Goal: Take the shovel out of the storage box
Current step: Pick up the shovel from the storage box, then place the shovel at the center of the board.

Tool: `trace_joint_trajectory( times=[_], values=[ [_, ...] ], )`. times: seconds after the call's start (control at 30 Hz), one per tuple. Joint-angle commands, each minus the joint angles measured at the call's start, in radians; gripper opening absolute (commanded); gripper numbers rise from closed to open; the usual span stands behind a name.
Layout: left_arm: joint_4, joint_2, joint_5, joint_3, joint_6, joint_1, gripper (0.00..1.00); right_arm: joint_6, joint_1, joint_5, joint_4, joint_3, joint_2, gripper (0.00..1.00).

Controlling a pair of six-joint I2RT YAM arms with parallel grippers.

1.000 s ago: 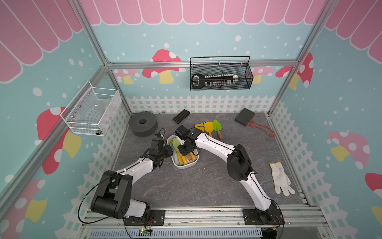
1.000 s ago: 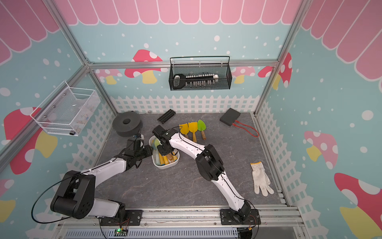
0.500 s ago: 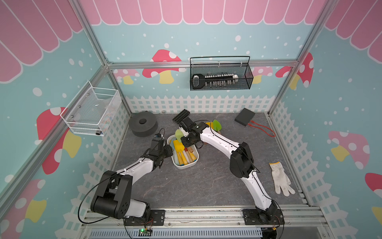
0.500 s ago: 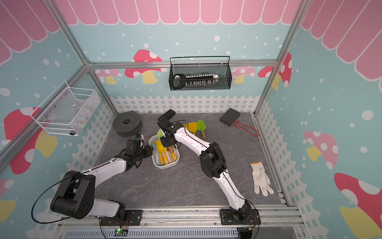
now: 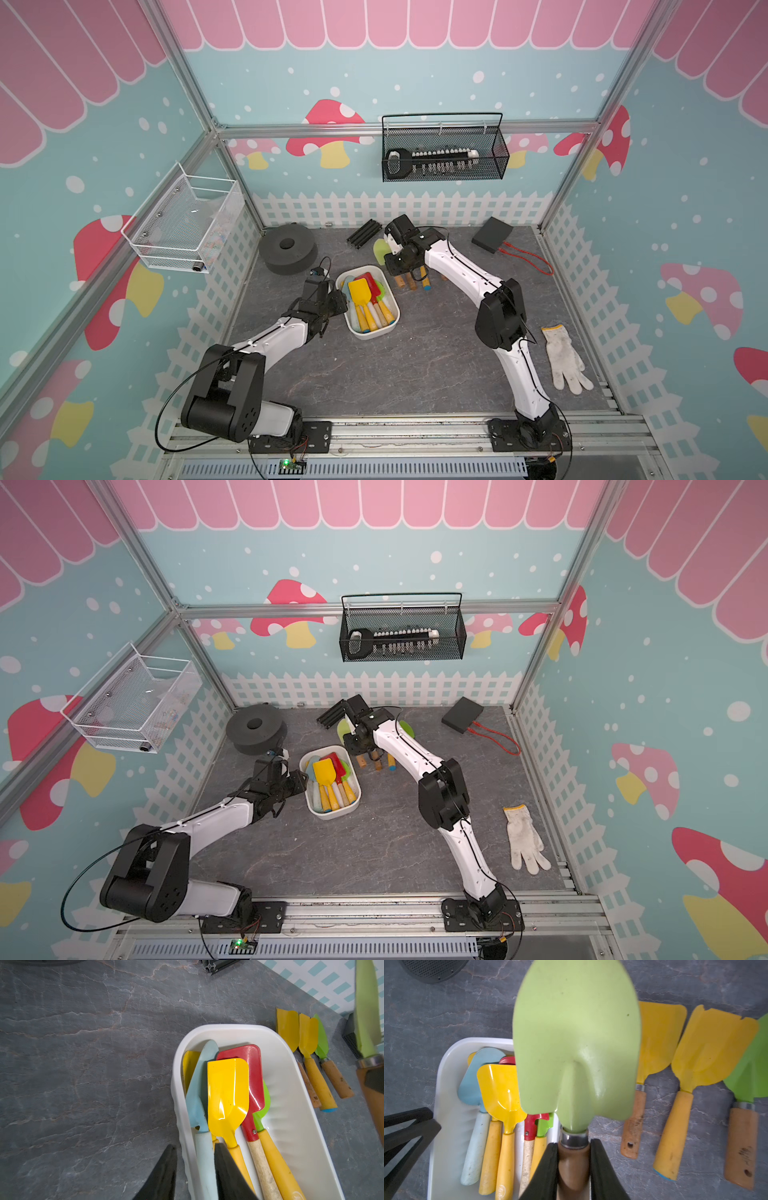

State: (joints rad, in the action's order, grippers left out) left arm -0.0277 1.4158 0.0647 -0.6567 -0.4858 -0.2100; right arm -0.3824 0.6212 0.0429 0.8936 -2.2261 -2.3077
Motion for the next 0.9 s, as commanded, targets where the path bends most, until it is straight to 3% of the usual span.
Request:
trace_joint_trajectory(
  times=[0.0,0.87],
  values=[
    [-0.015,-0.015,0.008,0.009,0.013,0.0,0.35,0.013,-0.041,0.004,-0.001,0.0,0.051,0.18],
    [-0.026,0.014,-0.003,0.009,0.022,-0.001,0.35,0.065,-0.36,0.004,-0.033,0.076,0.019,0.17]
  ],
)
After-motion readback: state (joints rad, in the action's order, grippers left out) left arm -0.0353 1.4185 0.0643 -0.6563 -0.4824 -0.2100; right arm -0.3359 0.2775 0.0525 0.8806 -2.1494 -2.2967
